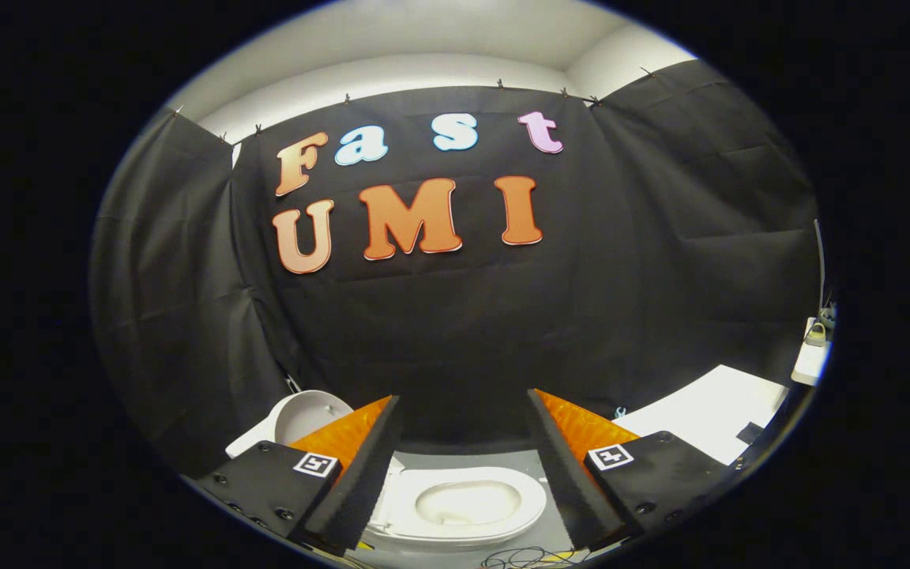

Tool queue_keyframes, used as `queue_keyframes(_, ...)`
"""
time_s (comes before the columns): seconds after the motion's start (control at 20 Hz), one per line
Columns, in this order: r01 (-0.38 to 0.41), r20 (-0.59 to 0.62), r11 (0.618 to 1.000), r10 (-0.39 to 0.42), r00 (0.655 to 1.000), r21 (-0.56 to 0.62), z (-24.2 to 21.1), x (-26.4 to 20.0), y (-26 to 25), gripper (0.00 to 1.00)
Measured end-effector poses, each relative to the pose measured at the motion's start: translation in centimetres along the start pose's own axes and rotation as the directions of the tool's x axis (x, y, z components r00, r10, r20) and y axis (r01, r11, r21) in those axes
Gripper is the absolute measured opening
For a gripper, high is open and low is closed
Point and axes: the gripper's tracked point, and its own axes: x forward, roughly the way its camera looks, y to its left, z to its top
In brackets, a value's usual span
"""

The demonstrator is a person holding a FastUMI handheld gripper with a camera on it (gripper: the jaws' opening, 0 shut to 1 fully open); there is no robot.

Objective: Open the toilet lid.

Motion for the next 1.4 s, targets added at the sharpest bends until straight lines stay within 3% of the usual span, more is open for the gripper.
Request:
queue_keyframes(0.4,0.047,0.004,0.999,-0.047,0.999,0.015,0.4,0.3,-3.8,0.99)
queue_keyframes(1.4,0.057,0.000,0.998,-0.057,0.998,0.000,0.3,0.7,-3.4,0.99)
